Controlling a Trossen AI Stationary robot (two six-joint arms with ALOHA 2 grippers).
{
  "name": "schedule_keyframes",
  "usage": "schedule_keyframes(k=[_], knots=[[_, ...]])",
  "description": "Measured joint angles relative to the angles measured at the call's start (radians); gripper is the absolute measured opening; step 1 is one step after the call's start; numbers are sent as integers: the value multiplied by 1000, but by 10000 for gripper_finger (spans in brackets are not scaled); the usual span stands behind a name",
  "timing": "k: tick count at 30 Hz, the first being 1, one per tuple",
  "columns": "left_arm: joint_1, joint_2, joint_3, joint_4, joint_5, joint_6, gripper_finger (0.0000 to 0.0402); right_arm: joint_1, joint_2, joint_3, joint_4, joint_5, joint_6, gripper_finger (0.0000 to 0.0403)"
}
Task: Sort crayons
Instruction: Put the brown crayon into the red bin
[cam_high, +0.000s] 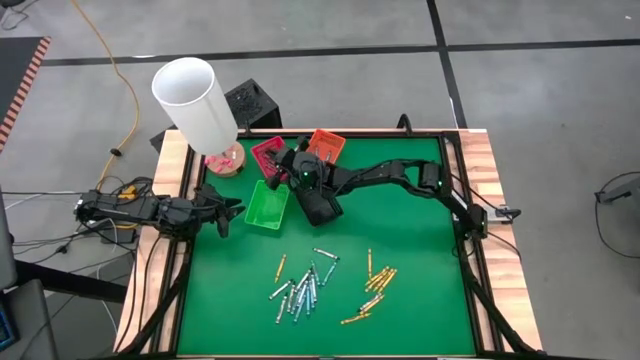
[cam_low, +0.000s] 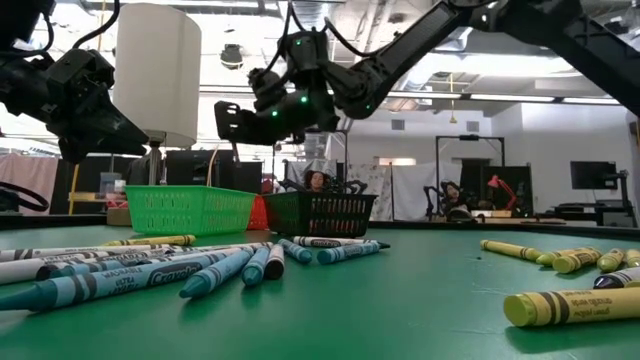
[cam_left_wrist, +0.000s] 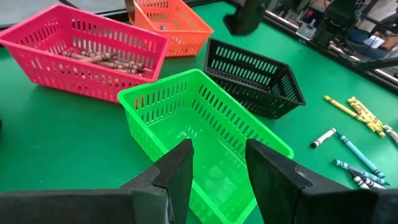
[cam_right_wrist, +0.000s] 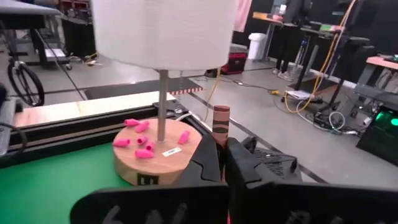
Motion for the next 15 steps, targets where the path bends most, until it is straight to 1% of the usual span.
schedule_keyframes(k=[5, 9, 15], knots=[[0, 0, 0, 0, 0, -1, 137, -22, 0, 1, -25, 0, 13, 2], [0, 0, 0, 0, 0, -11, 137, -40, -1, 1, -85, -2, 112, 2], [0, 0, 0, 0, -1, -14, 137, -49, -1, 1, -130, -3, 165, 2]])
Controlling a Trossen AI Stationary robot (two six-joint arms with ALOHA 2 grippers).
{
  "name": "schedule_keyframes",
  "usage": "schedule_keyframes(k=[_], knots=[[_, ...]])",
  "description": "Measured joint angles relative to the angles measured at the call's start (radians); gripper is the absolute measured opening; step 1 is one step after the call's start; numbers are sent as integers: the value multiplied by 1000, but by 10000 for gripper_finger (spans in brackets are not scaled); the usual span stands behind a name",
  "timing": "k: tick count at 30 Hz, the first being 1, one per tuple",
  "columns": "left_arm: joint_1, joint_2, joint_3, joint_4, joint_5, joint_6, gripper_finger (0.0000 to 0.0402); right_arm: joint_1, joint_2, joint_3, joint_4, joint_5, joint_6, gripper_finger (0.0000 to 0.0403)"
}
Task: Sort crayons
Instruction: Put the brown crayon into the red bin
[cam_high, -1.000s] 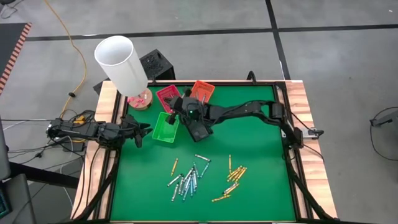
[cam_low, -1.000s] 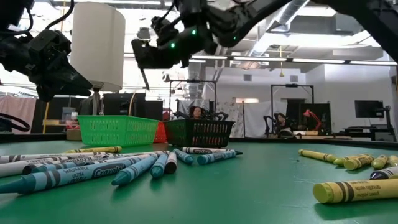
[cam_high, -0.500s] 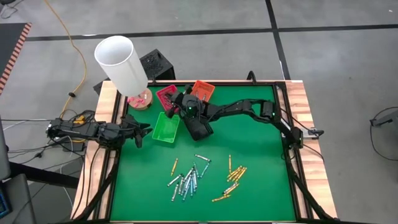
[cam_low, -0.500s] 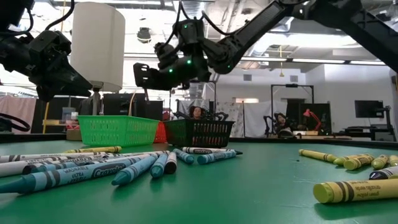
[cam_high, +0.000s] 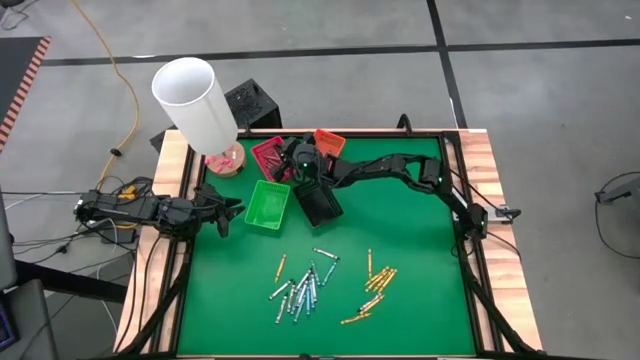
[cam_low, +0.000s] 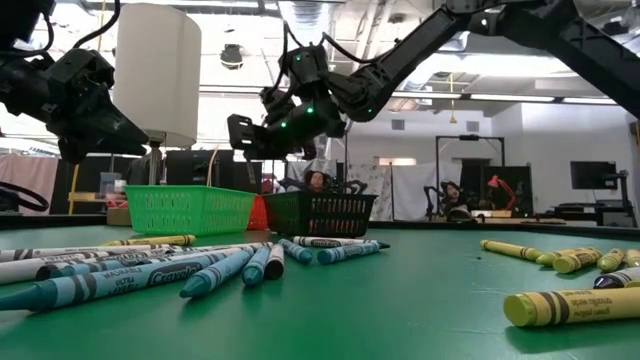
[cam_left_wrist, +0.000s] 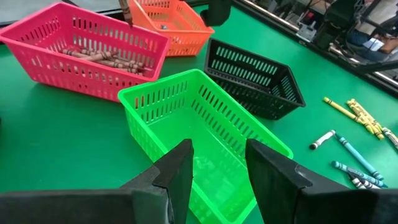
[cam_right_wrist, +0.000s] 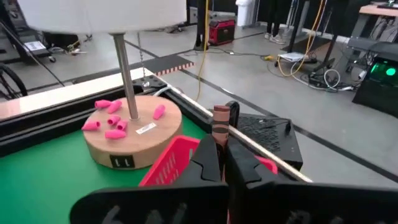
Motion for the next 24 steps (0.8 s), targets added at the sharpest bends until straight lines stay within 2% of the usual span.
schedule_keyframes(k=[5, 10, 16, 24], knots=[[0, 0, 0, 0, -1, 0, 137, 1, 0, 0, -4, -2, 2, 2], [0, 0, 0, 0, -2, 0, 137, -10, 0, 0, 1, -91, -3, 2], [0, 0, 0, 0, -4, 0, 137, -26, 0, 0, 11, -109, 20, 2], [0, 0, 0, 0, 0, 0, 137, -31, 69, 28, 63, -158, 42, 2]])
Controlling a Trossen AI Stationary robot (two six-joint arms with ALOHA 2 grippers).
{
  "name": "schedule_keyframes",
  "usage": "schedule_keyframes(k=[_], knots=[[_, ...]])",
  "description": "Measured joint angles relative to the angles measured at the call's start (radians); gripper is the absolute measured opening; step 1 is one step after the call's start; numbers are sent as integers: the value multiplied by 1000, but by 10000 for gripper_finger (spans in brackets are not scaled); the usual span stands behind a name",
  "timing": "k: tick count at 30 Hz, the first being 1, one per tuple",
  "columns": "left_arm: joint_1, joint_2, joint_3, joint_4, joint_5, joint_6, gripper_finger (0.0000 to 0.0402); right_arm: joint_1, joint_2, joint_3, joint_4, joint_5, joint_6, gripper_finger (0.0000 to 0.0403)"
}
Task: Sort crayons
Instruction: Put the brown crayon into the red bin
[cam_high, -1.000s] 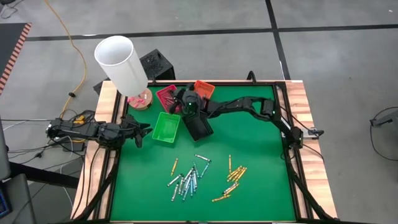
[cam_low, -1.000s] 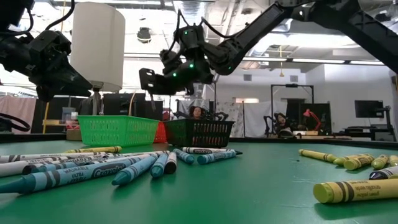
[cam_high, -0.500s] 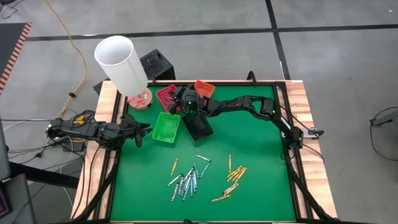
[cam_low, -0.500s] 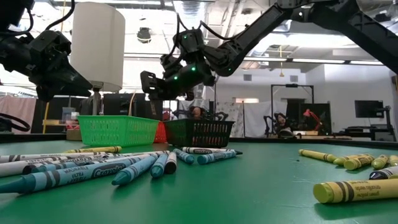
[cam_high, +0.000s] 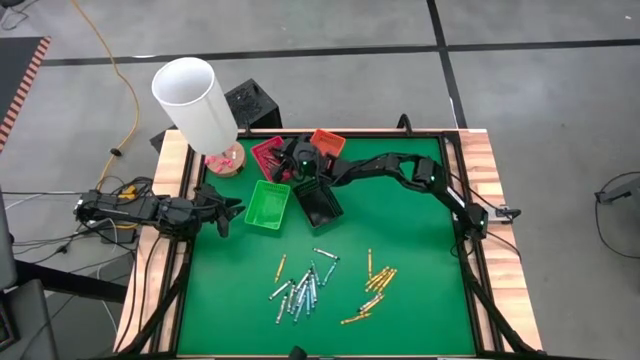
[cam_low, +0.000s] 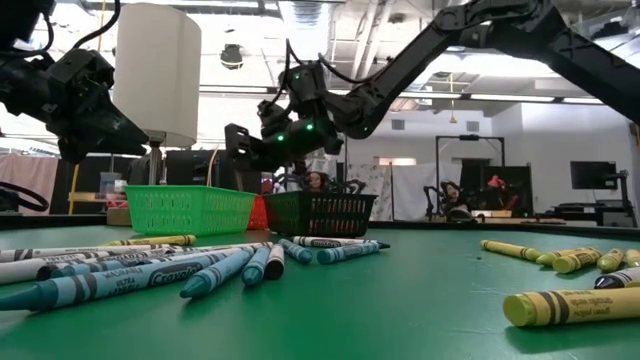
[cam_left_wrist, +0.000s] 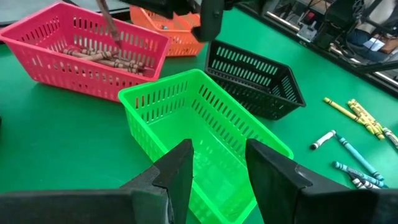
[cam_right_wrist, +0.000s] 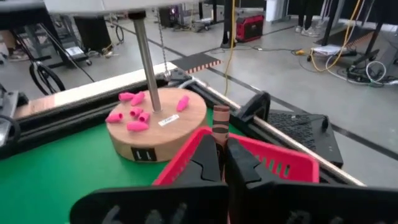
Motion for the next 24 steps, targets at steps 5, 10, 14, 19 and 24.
schedule_keyframes(k=[5, 10, 14, 19, 24], knots=[[0, 0, 0, 0, 4, 3, 137, -1, -1, 12, -21, 2, -4, 2], [0, 0, 0, 0, 2, 3, 137, -9, -1, 12, -36, 2, 19, 2], [0, 0, 0, 0, 2, 3, 137, -8, -1, 12, -100, 2, 30, 2], [0, 0, 0, 0, 2, 3, 137, -12, -1, 12, -118, 3, 30, 8], [0, 0, 0, 0, 1, 3, 137, -15, -1, 12, -119, 10, 32, 41]])
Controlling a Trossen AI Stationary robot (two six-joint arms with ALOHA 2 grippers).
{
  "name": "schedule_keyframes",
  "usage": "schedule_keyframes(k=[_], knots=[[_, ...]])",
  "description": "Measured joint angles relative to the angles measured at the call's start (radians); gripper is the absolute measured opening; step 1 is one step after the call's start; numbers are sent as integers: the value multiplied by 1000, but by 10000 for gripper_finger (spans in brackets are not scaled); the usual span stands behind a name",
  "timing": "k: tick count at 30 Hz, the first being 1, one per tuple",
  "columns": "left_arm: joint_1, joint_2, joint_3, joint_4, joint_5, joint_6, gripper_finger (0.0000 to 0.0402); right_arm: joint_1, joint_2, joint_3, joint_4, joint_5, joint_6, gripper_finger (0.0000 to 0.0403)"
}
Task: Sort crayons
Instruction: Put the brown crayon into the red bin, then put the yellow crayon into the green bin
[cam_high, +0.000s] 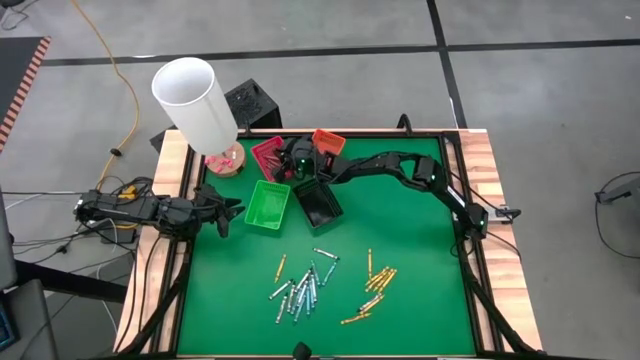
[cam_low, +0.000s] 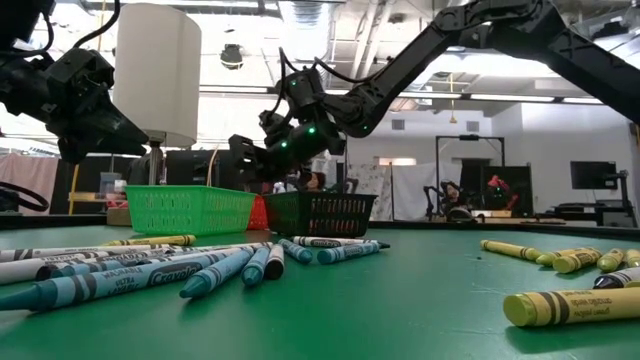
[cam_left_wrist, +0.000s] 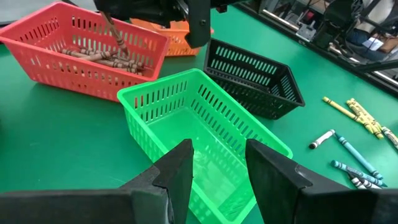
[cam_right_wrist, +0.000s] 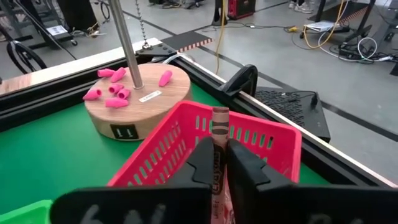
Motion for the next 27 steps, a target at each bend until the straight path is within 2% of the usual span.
schedule_keyframes(k=[8, 15, 19, 23, 27], knots=[[0, 0, 0, 0, 0, -2, 137, 0, 0, 0, -1, 0, -8, 85], [0, 0, 0, 0, 0, -3, 137, 0, -14, 0, 2, -1, -44, 87], [0, 0, 0, 0, 0, -10, 137, 4, -74, 1, -28, -2, -101, 87], [0, 0, 0, 1, 1, -21, 137, 15, -166, 2, -135, -4, -148, 87], [0, 0, 0, 1, 2, -32, 137, 39, -294, 2, -404, -5, -151, 87]])
